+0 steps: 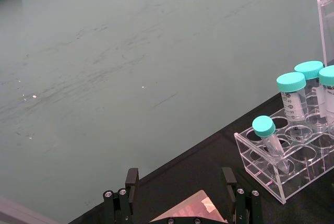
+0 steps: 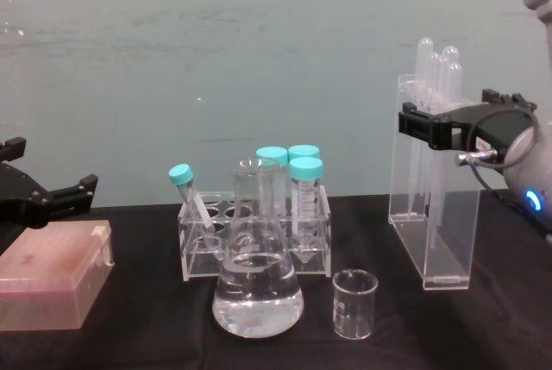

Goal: Place the experimental apparatus aside using one hand.

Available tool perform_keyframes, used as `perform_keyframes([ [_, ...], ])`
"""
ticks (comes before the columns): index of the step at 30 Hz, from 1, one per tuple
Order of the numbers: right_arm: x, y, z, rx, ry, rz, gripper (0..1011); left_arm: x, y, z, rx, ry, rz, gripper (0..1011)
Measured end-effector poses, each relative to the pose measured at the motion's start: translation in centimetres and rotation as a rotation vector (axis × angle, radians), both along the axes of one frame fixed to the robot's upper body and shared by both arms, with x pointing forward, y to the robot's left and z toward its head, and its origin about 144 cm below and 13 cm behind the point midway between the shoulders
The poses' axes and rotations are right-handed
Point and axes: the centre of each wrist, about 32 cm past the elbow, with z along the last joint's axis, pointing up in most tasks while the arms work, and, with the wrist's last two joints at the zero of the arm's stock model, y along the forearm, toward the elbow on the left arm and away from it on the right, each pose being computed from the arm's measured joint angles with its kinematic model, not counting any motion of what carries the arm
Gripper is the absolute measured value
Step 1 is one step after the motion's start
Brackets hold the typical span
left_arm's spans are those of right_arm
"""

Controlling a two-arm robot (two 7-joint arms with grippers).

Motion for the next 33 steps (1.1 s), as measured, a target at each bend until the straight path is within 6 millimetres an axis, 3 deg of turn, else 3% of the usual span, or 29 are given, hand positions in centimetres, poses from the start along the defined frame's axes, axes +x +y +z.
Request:
perform_keyframes([
  [33, 1.3, 0.5, -0.2, 0.0, -0.003, -0.022, 1002, 0.0, 0.0, 0.0, 0.0, 0.0, 0.0, 1000],
])
